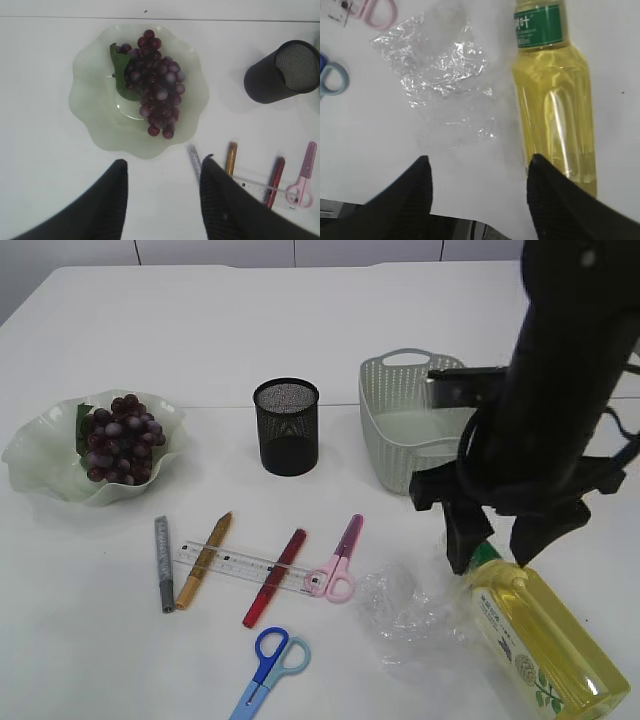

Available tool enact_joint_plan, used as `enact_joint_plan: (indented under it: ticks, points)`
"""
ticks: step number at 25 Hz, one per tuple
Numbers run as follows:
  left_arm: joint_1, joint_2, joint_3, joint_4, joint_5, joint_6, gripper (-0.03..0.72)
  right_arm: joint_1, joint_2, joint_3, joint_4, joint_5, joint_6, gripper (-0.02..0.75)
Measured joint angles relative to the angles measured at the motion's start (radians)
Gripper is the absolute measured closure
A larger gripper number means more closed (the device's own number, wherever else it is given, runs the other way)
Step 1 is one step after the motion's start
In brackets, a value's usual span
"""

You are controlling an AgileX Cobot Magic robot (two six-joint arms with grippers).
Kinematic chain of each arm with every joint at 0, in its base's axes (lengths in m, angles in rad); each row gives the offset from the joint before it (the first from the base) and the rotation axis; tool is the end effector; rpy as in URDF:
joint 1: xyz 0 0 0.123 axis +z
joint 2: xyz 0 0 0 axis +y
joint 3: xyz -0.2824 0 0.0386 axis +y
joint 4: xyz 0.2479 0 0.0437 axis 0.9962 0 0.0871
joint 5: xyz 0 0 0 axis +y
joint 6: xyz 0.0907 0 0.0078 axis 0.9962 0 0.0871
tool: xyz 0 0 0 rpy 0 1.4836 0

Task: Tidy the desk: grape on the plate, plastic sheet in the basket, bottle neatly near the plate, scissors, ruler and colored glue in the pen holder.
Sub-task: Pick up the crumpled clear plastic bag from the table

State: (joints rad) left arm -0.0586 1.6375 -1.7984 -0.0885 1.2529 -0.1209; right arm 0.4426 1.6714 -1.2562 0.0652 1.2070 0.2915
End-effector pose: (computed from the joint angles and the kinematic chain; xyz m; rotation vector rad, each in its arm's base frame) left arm 0.3426 -0.0278 0.4085 -0.0845 2.5787 -0.1857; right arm 0.2817 0.1397 0.2493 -0.2016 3.1218 0.1097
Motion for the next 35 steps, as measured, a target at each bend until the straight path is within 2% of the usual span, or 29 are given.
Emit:
enact_joint_plan:
  ticks: [10,24,35]
  points:
    - [0.0,-0.009,0.0,0.0,0.0,0.0,0.338,0.007,0.157,-0.084,0.045,-0.015,0.06,0.299]
    - [0.0,-0.009,0.0,0.004,0.002,0.009,0.338,0.025,0.217,-0.088,0.018,-0.008,0.084,0.299]
    - [0.0,-0.009,0.0,0.004,0.002,0.011,0.338,0.025,0.217,-0.088,0.036,-0.002,0.309,0.299]
